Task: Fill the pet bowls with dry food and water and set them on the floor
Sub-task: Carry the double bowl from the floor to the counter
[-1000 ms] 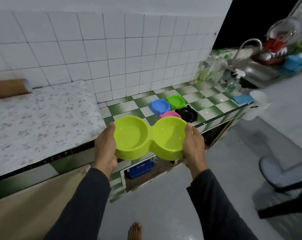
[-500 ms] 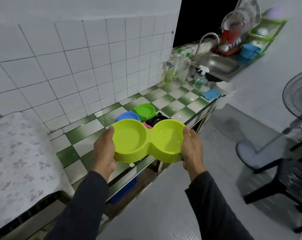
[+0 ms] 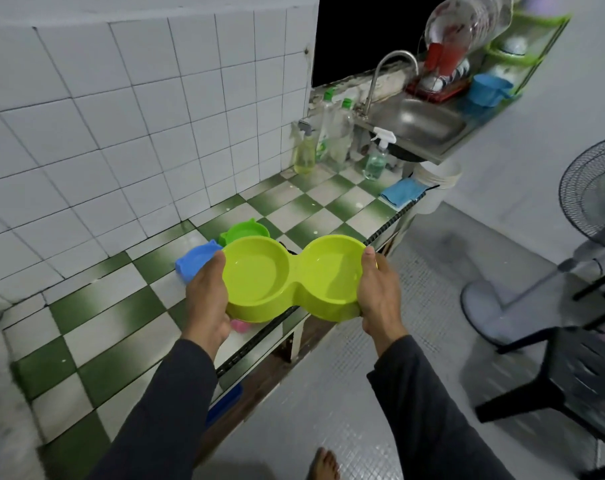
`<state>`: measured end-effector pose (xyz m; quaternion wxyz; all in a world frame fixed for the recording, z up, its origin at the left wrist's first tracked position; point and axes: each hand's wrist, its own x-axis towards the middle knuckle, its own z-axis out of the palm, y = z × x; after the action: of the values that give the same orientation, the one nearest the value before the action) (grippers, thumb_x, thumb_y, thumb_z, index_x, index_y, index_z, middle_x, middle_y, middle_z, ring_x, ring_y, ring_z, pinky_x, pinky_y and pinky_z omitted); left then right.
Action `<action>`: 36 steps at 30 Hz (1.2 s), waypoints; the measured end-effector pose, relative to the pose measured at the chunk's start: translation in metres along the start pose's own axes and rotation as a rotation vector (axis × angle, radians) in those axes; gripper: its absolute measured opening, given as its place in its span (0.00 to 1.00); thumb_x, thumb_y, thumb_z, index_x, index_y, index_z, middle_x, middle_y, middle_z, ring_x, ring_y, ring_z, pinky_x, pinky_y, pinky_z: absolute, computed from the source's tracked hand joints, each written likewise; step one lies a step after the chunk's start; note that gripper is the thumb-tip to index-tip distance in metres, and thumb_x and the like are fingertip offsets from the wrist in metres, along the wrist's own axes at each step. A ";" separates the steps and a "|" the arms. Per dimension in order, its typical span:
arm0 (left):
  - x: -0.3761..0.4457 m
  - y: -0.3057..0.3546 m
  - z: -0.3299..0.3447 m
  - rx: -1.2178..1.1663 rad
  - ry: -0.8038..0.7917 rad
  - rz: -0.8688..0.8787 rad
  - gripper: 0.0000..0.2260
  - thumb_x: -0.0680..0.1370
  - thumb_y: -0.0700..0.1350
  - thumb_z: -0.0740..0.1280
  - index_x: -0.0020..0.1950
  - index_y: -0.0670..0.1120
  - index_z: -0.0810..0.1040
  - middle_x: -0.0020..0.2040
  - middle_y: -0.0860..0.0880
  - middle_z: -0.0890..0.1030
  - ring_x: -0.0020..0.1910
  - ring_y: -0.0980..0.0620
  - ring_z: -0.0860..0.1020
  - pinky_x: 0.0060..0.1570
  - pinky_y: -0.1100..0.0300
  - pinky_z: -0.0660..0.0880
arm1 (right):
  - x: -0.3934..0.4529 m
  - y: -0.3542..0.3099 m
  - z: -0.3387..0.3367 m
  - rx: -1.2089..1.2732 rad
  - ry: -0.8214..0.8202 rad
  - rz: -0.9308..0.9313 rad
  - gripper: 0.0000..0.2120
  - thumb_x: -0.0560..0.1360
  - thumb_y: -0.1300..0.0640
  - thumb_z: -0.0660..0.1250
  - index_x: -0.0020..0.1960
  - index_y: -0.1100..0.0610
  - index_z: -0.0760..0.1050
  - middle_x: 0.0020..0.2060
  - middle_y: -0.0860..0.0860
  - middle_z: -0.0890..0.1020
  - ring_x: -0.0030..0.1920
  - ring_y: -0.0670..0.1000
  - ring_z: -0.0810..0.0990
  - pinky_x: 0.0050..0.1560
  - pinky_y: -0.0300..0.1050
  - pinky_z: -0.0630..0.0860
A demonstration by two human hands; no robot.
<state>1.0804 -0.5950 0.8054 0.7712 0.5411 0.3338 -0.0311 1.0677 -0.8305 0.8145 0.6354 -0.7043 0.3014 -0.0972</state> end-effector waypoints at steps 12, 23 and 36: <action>0.061 -0.025 0.099 -0.022 0.063 0.018 0.24 0.79 0.61 0.68 0.71 0.51 0.75 0.65 0.45 0.79 0.60 0.43 0.79 0.63 0.40 0.77 | 0.118 -0.010 -0.016 -0.040 -0.044 0.017 0.25 0.84 0.39 0.56 0.75 0.50 0.70 0.71 0.52 0.74 0.69 0.55 0.73 0.70 0.63 0.72; 0.150 -0.021 0.165 0.030 0.016 0.041 0.23 0.76 0.62 0.71 0.68 0.54 0.78 0.65 0.49 0.81 0.62 0.44 0.79 0.65 0.41 0.76 | 0.208 -0.006 0.012 -0.059 -0.001 0.038 0.23 0.85 0.41 0.55 0.74 0.51 0.71 0.68 0.52 0.75 0.65 0.54 0.74 0.69 0.63 0.72; 0.240 0.001 0.219 0.229 -0.123 0.080 0.25 0.76 0.66 0.67 0.68 0.55 0.78 0.67 0.49 0.80 0.65 0.46 0.79 0.68 0.41 0.74 | 0.291 0.011 0.056 -0.061 0.025 0.121 0.23 0.85 0.40 0.53 0.74 0.48 0.71 0.69 0.51 0.74 0.67 0.55 0.73 0.69 0.63 0.71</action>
<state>1.3718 -0.7068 0.7165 0.7242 0.6354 0.2581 -0.0714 1.3259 -0.9430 0.7226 0.6145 -0.7026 0.3540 -0.0582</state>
